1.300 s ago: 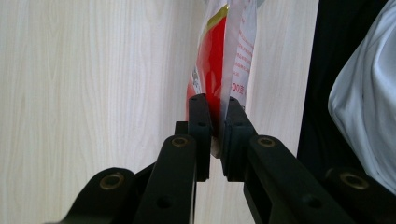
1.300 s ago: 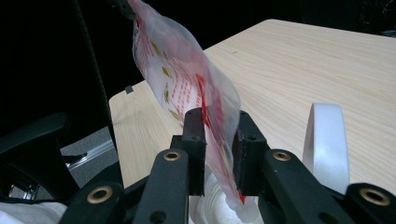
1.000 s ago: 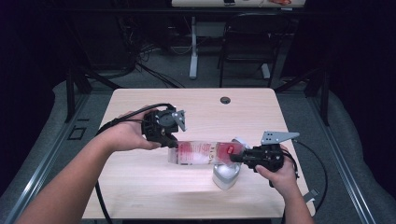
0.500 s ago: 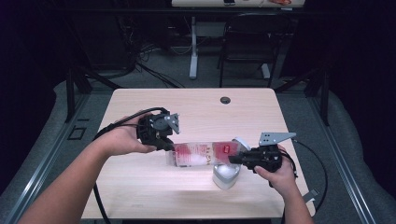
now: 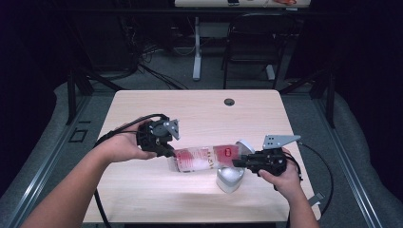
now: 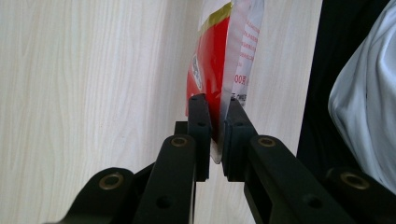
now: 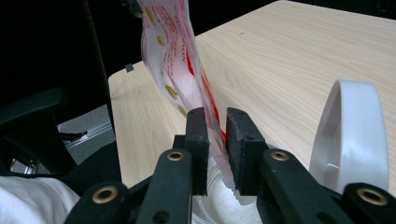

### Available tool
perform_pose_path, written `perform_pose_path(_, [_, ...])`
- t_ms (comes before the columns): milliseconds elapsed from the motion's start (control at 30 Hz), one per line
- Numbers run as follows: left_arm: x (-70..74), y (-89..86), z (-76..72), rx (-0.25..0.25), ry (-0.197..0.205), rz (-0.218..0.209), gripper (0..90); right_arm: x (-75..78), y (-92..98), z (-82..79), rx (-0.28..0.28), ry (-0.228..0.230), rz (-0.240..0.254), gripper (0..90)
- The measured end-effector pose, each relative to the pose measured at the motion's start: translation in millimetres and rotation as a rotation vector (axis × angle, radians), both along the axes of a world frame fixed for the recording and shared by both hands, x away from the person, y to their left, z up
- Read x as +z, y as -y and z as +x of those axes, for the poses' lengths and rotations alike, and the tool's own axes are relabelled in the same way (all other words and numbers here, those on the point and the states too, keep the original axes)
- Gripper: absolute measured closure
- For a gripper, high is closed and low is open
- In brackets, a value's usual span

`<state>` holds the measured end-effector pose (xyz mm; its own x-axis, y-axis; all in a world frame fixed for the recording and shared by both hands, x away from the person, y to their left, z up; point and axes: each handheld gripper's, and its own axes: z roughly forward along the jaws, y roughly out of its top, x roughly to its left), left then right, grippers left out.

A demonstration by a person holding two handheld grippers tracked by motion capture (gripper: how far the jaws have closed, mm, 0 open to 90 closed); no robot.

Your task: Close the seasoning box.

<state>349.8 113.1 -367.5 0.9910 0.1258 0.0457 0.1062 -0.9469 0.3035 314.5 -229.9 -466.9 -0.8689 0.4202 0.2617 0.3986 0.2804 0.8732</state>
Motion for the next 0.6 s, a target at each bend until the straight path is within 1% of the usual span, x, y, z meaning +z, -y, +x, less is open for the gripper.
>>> perform_pose_path(33, [-0.6, -0.6, 0.5, -0.003, 0.0, 0.008, 84.6, 0.0, -0.3, -0.1, 0.0, 0.0, 0.001, 80.8])
perform_pose_path(200, [-7.8, -3.9, 1.0, 0.005, -0.006, 0.0, 84.5, 0.9, -1.8, -1.4, 0.006, 0.009, 0.007, 87.6])
perform_pose_path(300, [-11.0, -5.1, 0.3, 0.01, -0.009, -0.004, 84.5, 1.6, -2.9, -2.3, 0.007, 0.016, 0.003, 88.9])
perform_pose_path(367, [-14.0, -8.3, 0.2, 0.018, -0.009, -0.02, 84.5, 3.4, -4.8, -3.5, 0.006, 0.031, -0.006, 89.7])
perform_pose_path(400, [-14.0, -8.3, 0.2, 0.018, -0.009, -0.02, 84.5, 3.4, -4.8, -3.5, 0.006, 0.031, -0.006, 89.7])
perform_pose_path(433, [-16.0, -10.3, 0.4, 0.015, -0.011, -0.025, 84.5, 5.3, -6.6, -4.5, 0.004, 0.046, -0.017, 90.0])
perform_pose_path(467, [-16.0, -10.3, 0.4, 0.015, -0.011, -0.025, 84.5, 5.3, -6.6, -4.5, 0.004, 0.046, -0.017, 90.0])
perform_pose_path(500, [-19.6, -12.1, 0.3, 0.016, -0.017, -0.027, 84.6, 7.6, -8.6, -5.4, 0.002, 0.062, -0.035, 90.0])
perform_pose_path(567, [-21.4, -13.0, 0.5, 0.014, -0.019, -0.028, 84.5, 9.9, -10.8, -5.8, 0.002, 0.074, -0.048, 90.0])
perform_pose_path(600, [-24.9, -14.8, 0.2, 0.022, -0.021, -0.033, 84.5, 11.1, -12.3, -6.3, -0.001, 0.077, -0.055, 90.0])
